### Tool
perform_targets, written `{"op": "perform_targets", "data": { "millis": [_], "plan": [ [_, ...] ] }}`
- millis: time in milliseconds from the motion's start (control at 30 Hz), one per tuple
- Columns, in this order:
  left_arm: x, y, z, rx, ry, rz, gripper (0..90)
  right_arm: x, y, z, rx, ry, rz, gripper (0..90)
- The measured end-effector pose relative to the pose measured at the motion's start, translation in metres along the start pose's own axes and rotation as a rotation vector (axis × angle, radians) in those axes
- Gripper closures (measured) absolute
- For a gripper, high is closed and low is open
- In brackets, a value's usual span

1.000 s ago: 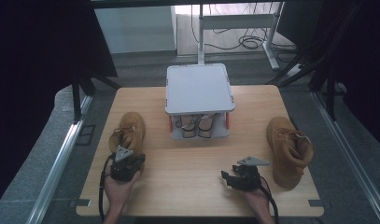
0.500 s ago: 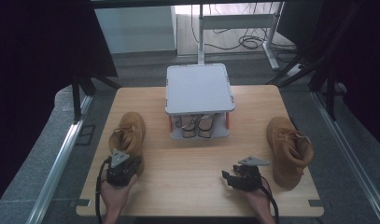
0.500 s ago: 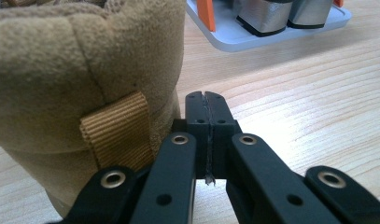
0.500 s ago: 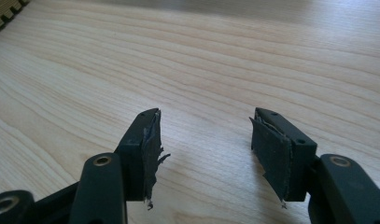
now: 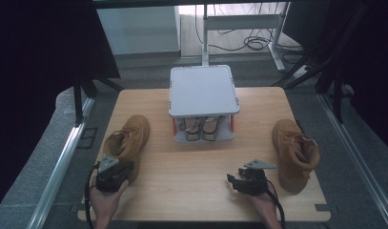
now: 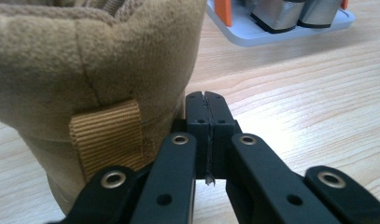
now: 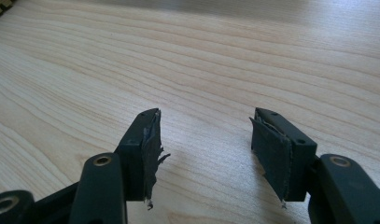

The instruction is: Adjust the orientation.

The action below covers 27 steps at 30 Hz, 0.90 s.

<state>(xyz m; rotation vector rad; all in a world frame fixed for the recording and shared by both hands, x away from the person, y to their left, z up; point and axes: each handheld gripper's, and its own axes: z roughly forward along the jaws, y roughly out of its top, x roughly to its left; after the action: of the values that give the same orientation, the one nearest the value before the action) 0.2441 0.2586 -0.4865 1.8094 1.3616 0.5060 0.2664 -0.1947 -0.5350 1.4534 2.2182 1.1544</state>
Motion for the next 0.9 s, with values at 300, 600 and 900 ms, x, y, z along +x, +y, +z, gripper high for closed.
{"op": "perform_targets", "data": {
  "millis": [300,600,900],
  "plan": [
    [0.012,0.000,-0.007,0.002,0.000,-0.009,89.7,-0.001,0.000,-0.001,0.002,-0.003,0.000,42.5],
    [0.030,0.001,-0.015,0.003,0.006,-0.038,89.7,-0.002,0.000,-0.002,-0.005,-0.003,0.006,42.5],
    [0.032,0.001,-0.013,0.009,0.007,-0.045,89.6,0.000,-0.001,0.000,0.001,-0.003,-0.001,42.5]
  ]
}}
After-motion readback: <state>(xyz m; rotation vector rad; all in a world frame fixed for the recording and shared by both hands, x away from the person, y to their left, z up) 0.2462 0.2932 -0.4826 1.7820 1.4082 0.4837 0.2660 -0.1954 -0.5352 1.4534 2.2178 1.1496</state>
